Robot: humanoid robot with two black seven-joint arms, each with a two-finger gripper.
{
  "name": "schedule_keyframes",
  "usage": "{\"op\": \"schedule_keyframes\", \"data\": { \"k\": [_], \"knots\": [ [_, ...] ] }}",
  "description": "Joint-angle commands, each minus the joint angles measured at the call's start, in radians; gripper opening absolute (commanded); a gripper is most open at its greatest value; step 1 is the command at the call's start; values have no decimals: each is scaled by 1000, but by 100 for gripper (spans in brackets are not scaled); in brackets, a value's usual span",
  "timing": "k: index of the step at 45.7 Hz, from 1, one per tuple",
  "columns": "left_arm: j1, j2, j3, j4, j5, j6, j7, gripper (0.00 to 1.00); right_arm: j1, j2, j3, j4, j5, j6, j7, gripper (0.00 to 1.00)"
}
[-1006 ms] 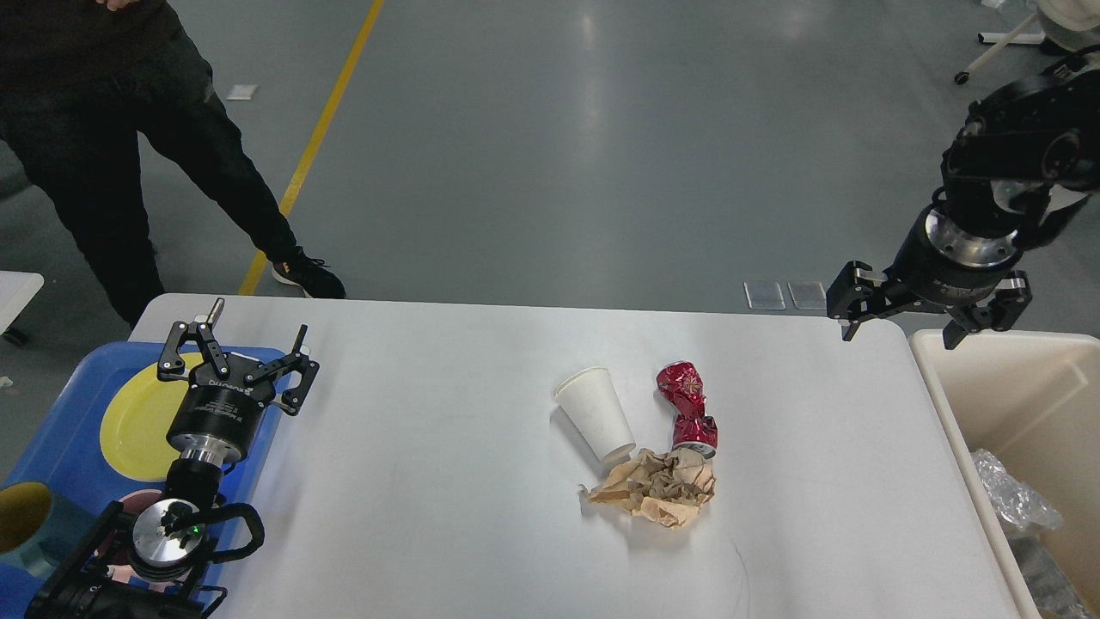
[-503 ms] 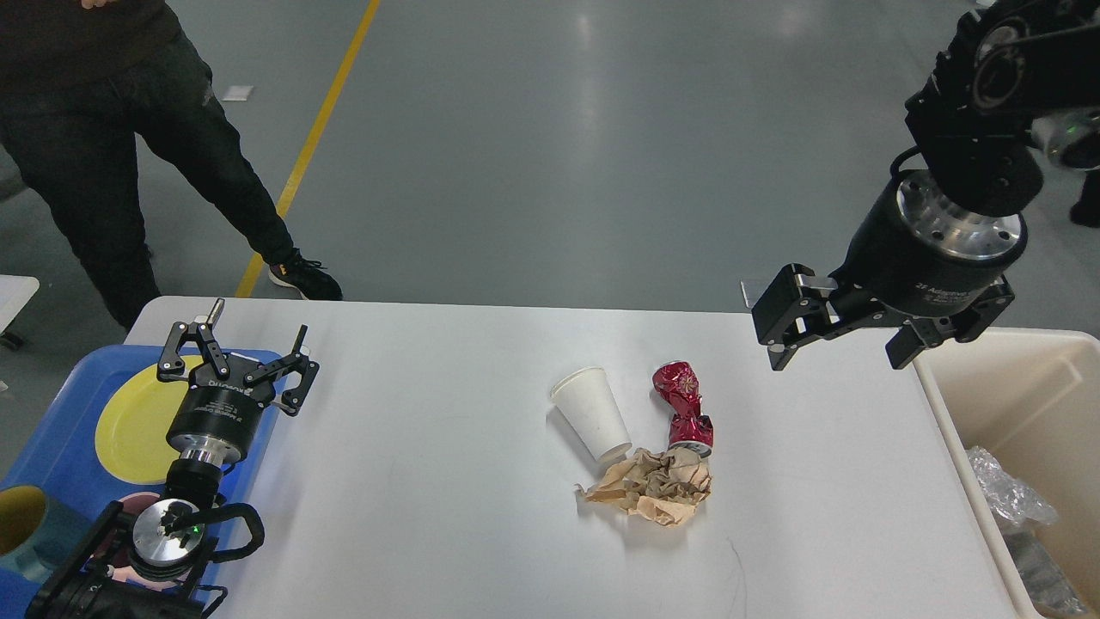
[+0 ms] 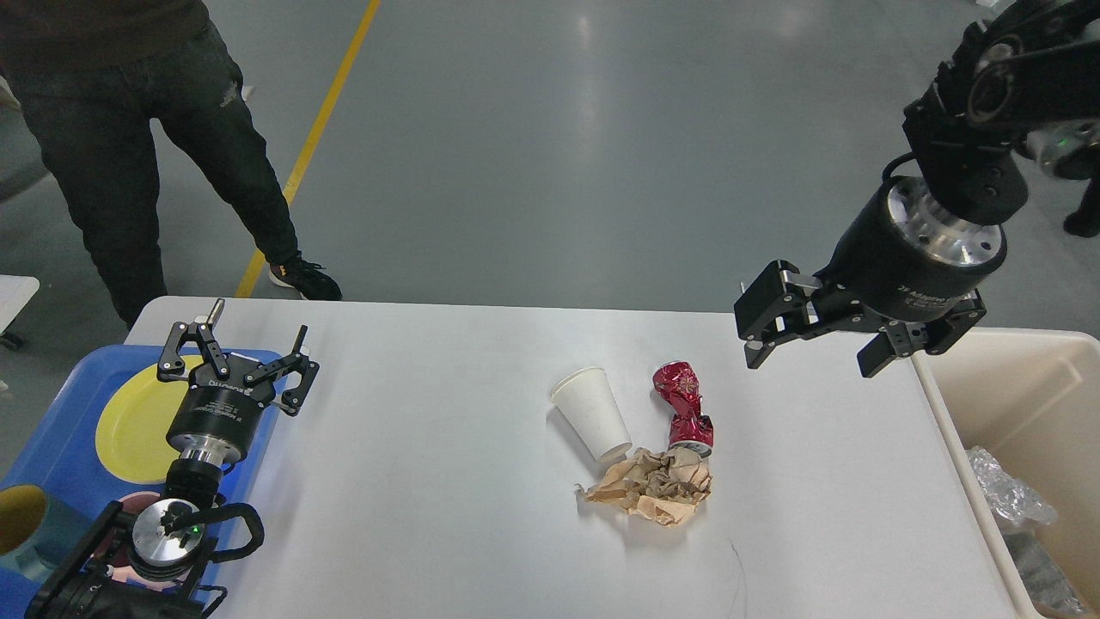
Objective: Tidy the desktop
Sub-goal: 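Lower the right gripper onto the crumpled brown paper and grasp it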
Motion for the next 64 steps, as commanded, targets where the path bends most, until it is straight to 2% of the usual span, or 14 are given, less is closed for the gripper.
{"op": "schedule_keyframes", "data": {
  "k": [1,10,19,24,43,50,55,61,64],
  "knots": [
    [0,0,0,0,0,-1,0,97,-169,15,70,-54,26,-102,-3,100],
    [0,0,0,0,0,1,0,97,-523,19,150,-207,78,-319,-14,100],
    [0,0,0,0,0,1,0,97,-869,24,222,-468,127,-363,-18,100],
    [0,0,0,0,0,-1,0,97,-991,82,236,-595,125,-377,-18,100],
    [0,0,0,0,0,-1,0,97,-1191,193,251,-839,122,-380,-22,100],
    [0,0,0,0,0,-1,0,97,-1214,199,285,-867,125,-442,-22,100],
    [0,0,0,0,0,-1,-2,97,-1222,211,288,-868,125,-458,-23,91],
    [0,0,0,0,0,-1,0,97,-1249,217,288,-871,116,-488,-23,69],
    [0,0,0,0,0,-1,0,97,-1256,217,288,-868,115,-489,-23,51]
  ]
}}
